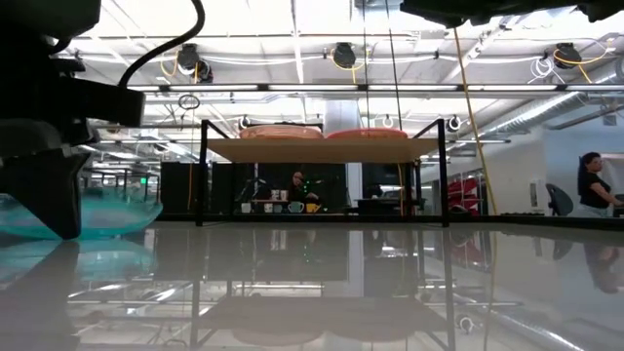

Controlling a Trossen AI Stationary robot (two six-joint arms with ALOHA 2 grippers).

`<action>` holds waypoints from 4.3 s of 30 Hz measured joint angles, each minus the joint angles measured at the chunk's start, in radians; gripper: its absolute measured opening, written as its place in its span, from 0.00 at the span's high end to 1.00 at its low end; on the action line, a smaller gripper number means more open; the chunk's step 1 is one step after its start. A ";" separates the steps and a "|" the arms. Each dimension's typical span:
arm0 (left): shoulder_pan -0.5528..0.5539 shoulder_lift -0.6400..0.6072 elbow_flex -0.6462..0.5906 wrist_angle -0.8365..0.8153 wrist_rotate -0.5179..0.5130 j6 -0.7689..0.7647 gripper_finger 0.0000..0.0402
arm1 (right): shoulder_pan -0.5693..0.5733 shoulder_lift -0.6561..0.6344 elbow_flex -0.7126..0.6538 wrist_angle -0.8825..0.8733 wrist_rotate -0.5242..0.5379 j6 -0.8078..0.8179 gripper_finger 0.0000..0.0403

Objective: Place and stack plates onto a shelf
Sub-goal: Stack the blue plate on top of the green plate on the shelf, then return to Home Position

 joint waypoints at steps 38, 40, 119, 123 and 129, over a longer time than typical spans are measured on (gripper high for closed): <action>0.528 -0.001 0.623 -0.149 -0.333 1.216 1.00 | 0.000 0.000 0.000 -0.007 0.002 0.014 0.58; 0.611 -0.001 0.623 -0.124 -0.271 1.245 1.00 | 0.000 0.000 0.000 -0.016 0.002 0.014 0.58; 0.625 -1.448 -0.694 0.958 0.043 1.227 0.76 | -0.048 -0.927 -0.467 -0.234 -0.023 0.024 0.99; 0.626 -1.447 -0.694 0.922 0.030 1.223 0.76 | -0.065 -0.927 -0.513 -0.232 -0.022 0.058 0.99; 0.639 -1.447 -0.694 0.880 -0.039 1.174 0.76 | -0.092 -0.927 -0.542 -0.226 -0.023 0.103 1.00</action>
